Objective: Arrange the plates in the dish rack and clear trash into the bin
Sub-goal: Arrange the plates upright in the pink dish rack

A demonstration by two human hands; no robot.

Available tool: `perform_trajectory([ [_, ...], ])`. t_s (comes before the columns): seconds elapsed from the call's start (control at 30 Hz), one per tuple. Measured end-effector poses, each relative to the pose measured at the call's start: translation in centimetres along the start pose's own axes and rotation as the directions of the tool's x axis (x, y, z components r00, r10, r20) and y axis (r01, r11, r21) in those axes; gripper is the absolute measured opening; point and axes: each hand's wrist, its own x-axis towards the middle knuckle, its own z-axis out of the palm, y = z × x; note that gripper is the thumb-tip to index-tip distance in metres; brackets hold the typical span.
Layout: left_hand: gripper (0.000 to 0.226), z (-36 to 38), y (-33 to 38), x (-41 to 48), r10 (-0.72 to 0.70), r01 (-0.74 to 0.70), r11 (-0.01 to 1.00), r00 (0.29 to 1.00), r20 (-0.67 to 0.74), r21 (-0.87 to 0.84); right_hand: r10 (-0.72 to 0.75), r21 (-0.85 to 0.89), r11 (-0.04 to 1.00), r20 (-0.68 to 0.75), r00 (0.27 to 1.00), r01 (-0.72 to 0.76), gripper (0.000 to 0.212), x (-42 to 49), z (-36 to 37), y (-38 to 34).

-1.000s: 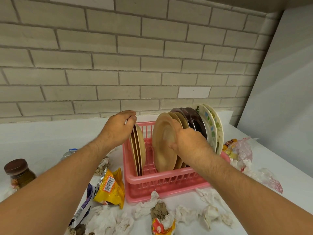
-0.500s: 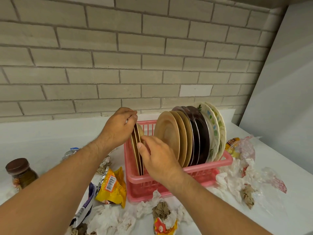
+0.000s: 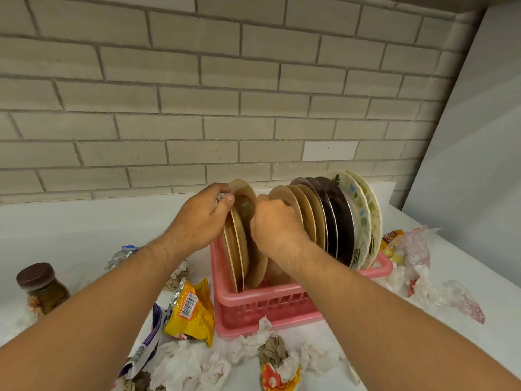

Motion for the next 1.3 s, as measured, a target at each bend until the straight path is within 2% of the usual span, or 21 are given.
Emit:
perform_trajectory([
  [0.13,0.039,-0.2,0.0,-0.2,0.005,-0.005,1.0,1.0,-0.022,0.009,0.018,-0.015,1.0,-0.021,1.0,-0.018,0.015,0.9,-1.7,0.2],
  [0.2,0.04,-0.3,-0.1,-0.3,0.016,-0.015,0.999,0.999,-0.028,0.032,-0.015,-0.024,1.0,-0.025,1.0,0.015,0.001,1.0,-2.4,0.6],
  [0.27,0.04,-0.4,-0.1,-0.3,0.022,-0.021,0.999,0.999,-0.026,0.05,-0.009,-0.018,1.0,-0.049,0.999,0.009,0.002,1.3,-3.3,0.8],
  [0.37,0.041,-0.3,-0.2,-0.3,0.027,-0.025,0.998,0.999,-0.025,0.056,0.049,0.032,0.998,-0.123,0.991,-0.045,0.023,2.3,-4.7,0.7],
  [0.47,0.041,-0.1,0.1,-0.2,0.029,-0.028,0.998,0.999,-0.026,0.053,0.021,-0.01,1.0,-0.166,0.986,-0.023,0.024,2.3,-4.9,0.4],
  [0.57,0.041,0.1,0.2,-0.1,0.022,-0.021,0.997,1.0,-0.016,0.071,0.004,-0.104,0.994,-0.141,0.99,-0.019,0.031,1.3,-3.5,0.7],
  [0.63,0.041,0.0,0.1,-0.1,0.024,-0.023,0.996,1.0,-0.01,0.087,0.003,-0.157,0.987,-0.121,0.993,-0.022,0.028,0.6,-2.5,1.0],
  [0.8,0.042,-0.1,0.0,0.0,0.019,-0.018,0.996,1.0,-0.002,0.083,0.04,-0.08,0.996,-0.021,0.999,-0.042,0.03,-0.7,-0.6,1.5],
  [1.07,0.041,-0.1,0.4,0.0,0.015,-0.015,0.997,1.0,0.002,0.074,0.109,-0.054,0.993,0.047,0.993,-0.107,0.059,-1.5,-0.4,2.6],
  [1.3,0.042,-0.2,0.8,0.0,0.018,-0.019,0.997,1.0,0.014,0.08,0.157,-0.104,0.984,0.125,0.98,-0.144,0.056,-1.6,-1.6,3.1],
])
